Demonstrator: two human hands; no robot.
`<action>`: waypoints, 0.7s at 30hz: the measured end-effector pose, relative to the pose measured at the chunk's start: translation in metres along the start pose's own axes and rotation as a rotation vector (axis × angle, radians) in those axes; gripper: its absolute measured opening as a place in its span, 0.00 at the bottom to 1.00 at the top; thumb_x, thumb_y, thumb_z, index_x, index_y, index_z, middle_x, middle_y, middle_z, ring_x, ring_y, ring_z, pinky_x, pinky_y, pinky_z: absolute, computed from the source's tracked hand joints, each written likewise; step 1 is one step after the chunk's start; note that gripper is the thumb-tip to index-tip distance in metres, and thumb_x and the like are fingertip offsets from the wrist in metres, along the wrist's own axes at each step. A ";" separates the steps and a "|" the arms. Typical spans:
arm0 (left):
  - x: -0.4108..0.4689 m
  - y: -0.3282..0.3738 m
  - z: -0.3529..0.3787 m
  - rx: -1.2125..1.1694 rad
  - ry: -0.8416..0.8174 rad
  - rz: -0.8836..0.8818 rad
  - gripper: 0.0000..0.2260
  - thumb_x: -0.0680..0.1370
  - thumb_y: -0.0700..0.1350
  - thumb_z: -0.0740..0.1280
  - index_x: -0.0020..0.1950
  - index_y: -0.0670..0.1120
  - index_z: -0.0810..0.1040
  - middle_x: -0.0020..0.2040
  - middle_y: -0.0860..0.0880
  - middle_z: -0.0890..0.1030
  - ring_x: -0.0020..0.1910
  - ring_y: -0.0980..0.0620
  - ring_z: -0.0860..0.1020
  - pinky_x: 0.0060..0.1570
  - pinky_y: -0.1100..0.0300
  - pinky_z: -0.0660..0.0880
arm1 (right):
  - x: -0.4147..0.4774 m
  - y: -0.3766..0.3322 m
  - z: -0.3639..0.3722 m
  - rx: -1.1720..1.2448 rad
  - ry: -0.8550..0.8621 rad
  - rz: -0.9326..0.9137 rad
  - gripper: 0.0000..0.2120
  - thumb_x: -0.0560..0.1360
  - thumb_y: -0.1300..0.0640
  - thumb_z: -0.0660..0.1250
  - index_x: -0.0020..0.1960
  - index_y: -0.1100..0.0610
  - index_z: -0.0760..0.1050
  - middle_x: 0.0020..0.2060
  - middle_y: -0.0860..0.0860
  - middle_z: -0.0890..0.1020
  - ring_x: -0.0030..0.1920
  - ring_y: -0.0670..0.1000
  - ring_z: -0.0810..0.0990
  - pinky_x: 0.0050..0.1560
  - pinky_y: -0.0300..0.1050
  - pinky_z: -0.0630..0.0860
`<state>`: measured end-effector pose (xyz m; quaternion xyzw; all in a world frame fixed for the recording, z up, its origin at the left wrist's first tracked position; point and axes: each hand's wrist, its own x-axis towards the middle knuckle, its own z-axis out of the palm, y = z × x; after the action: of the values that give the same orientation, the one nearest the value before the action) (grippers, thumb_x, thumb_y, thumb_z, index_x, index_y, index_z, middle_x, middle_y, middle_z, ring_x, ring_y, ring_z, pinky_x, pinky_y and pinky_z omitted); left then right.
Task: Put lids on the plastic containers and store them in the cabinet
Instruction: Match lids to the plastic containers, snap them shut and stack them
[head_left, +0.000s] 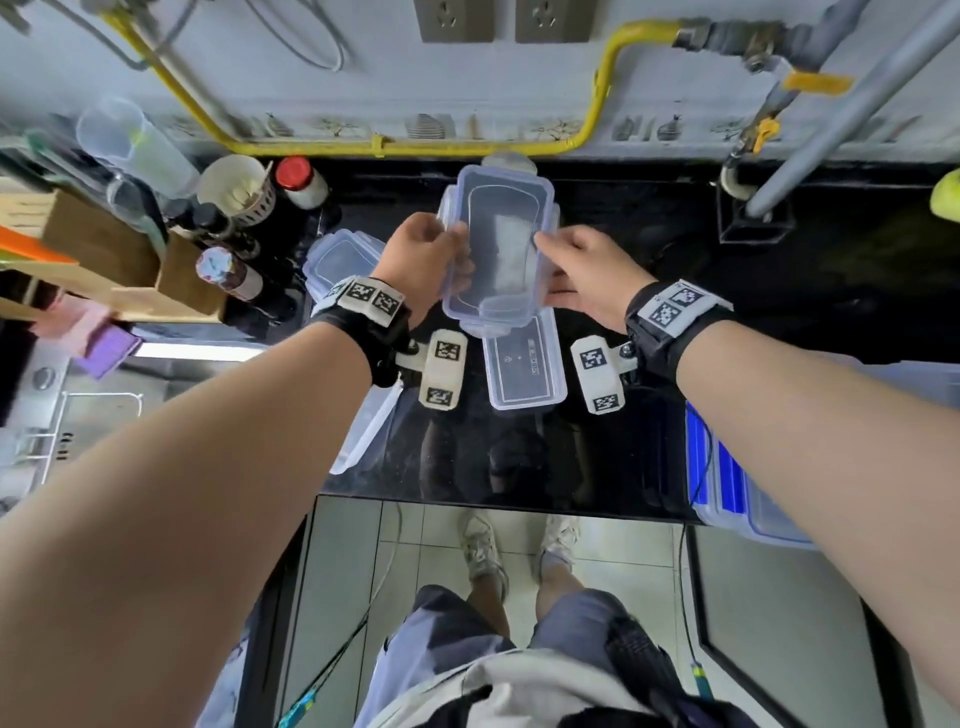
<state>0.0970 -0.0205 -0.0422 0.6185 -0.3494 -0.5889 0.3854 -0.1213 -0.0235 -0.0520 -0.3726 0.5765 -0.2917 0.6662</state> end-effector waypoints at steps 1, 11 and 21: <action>-0.001 -0.004 0.004 -0.043 0.003 -0.058 0.05 0.83 0.40 0.65 0.50 0.43 0.70 0.38 0.45 0.79 0.33 0.46 0.77 0.44 0.46 0.79 | -0.002 0.005 -0.002 -0.045 -0.012 0.014 0.12 0.83 0.50 0.69 0.57 0.58 0.76 0.49 0.59 0.82 0.50 0.60 0.85 0.54 0.59 0.87; -0.024 -0.069 0.019 0.503 0.012 -0.276 0.15 0.80 0.53 0.72 0.42 0.44 0.76 0.41 0.44 0.81 0.41 0.46 0.83 0.51 0.45 0.86 | -0.018 0.055 -0.019 -0.499 0.069 0.146 0.07 0.82 0.55 0.71 0.51 0.55 0.73 0.49 0.58 0.82 0.42 0.53 0.86 0.41 0.57 0.88; -0.019 -0.090 0.025 0.653 0.011 -0.282 0.17 0.81 0.49 0.68 0.35 0.45 0.71 0.39 0.43 0.77 0.42 0.44 0.79 0.59 0.42 0.82 | -0.009 0.068 -0.013 -0.594 0.076 0.159 0.06 0.83 0.56 0.68 0.50 0.57 0.74 0.47 0.55 0.84 0.45 0.55 0.87 0.43 0.57 0.89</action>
<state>0.0693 0.0356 -0.1138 0.7544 -0.4283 -0.4903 0.0839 -0.1387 0.0188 -0.1042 -0.4936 0.6881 -0.0712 0.5270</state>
